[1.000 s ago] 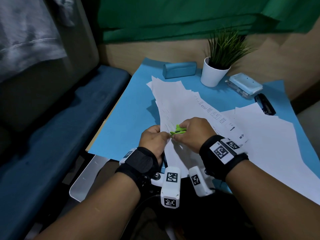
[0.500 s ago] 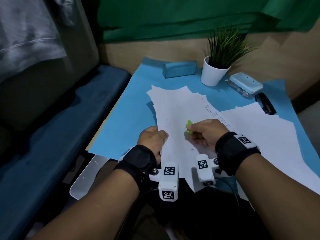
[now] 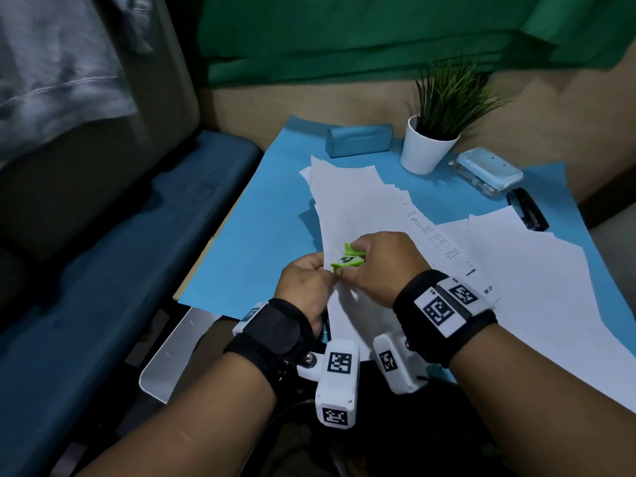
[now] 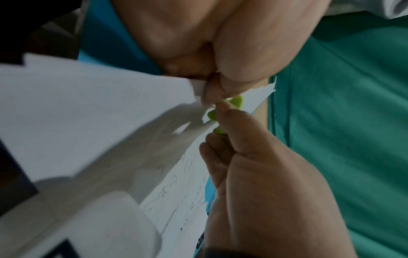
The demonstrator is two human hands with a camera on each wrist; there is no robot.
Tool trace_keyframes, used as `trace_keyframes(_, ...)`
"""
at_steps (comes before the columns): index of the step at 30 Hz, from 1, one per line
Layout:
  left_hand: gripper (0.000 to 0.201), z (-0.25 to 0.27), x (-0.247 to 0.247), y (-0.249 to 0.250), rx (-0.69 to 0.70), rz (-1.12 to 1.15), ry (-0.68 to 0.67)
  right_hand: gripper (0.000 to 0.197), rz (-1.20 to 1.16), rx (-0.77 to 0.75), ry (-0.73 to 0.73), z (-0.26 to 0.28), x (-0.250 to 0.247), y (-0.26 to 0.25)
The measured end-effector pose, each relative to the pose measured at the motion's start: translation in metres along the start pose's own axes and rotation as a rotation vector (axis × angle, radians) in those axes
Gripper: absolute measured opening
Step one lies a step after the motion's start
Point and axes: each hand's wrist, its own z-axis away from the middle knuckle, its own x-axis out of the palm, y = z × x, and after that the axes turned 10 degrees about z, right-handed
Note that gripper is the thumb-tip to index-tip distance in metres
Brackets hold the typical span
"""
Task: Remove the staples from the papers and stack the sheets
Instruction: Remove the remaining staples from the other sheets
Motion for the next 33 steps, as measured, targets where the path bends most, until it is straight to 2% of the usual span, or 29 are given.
trace_keyframes(11,0.043,0.003,0.002,-0.005,0.070,0.022,-0.023,0.047,-0.076,0.096,-0.045,-0.002,-0.002,-0.004)
trace_keyframes(16,0.041,0.002,0.000,-0.007,0.097,0.002,-0.012,0.038,-0.180,0.137,-0.095,-0.006,0.000,0.002)
trace_keyframes(19,0.043,0.001,0.000,-0.008,0.065,-0.006,0.015,0.022,-0.614,0.253,-0.149,-0.006,0.005,0.008)
trace_keyframes(23,0.037,-0.002,-0.001,-0.004,-0.019,0.012,0.101,0.013,-1.223,0.469,-0.252,-0.002,0.006,0.018)
trace_keyframes(25,0.034,-0.002,-0.002,-0.002,-0.043,0.000,0.133,0.014,-1.328,0.522,-0.274,-0.002,0.006,0.026)
trace_keyframes(29,0.031,-0.007,-0.002,-0.001,-0.044,-0.028,0.129,0.024,-1.037,0.476,-0.179,-0.007,0.012,0.042)
trace_keyframes(32,0.010,-0.010,0.001,0.004,-0.019,-0.063,0.130,0.029,-0.640,0.300,-0.169,-0.012,0.008,0.041)
trace_keyframes(33,0.009,-0.011,0.001,0.005,-0.013,-0.073,0.130,0.033,-0.477,0.243,-0.149,-0.013,0.006,0.038)
